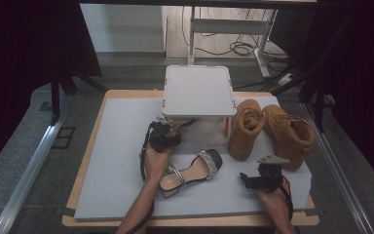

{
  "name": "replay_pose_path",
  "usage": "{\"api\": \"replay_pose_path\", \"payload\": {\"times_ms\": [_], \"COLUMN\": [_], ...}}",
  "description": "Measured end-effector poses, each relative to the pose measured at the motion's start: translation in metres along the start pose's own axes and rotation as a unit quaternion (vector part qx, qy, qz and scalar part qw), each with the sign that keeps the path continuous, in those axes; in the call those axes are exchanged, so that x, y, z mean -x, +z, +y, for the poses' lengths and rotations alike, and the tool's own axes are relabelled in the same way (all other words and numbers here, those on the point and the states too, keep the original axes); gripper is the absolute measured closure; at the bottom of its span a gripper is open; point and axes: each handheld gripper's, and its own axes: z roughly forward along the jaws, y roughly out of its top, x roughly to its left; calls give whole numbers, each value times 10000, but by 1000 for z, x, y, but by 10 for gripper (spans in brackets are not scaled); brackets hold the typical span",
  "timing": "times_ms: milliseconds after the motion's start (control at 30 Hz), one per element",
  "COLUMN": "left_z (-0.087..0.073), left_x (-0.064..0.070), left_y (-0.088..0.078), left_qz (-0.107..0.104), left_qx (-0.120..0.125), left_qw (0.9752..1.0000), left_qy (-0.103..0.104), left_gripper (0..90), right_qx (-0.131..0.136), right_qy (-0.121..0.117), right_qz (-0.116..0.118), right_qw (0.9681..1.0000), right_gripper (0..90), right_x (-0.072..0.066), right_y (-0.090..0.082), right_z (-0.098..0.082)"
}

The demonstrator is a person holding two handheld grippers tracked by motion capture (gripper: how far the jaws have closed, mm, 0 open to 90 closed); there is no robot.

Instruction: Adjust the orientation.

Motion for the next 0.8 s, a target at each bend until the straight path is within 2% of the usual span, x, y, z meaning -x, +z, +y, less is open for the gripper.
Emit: {"api": "replay_pose_path", "payload": {"times_ms": [367,633,800], "left_z": [5,8,8], "left_x": [-1,3,2], "left_y": [8,14,15], "left_qz": [90,31,3], "left_qx": [-109,-280,-291], "left_qw": [9999,9996,9996], "left_qy": [-35,75,71], "left_gripper": [387,386,383], "right_qx": [0,2,1], "right_qy": [2,0,-1], "right_qz": [1,3,2], "right_qw": [10000,10000,10000], "right_gripper": [23,23,23], "right_x": [0,0,0], "right_y": [0,0,0], "right_z": [0,0,0]}}
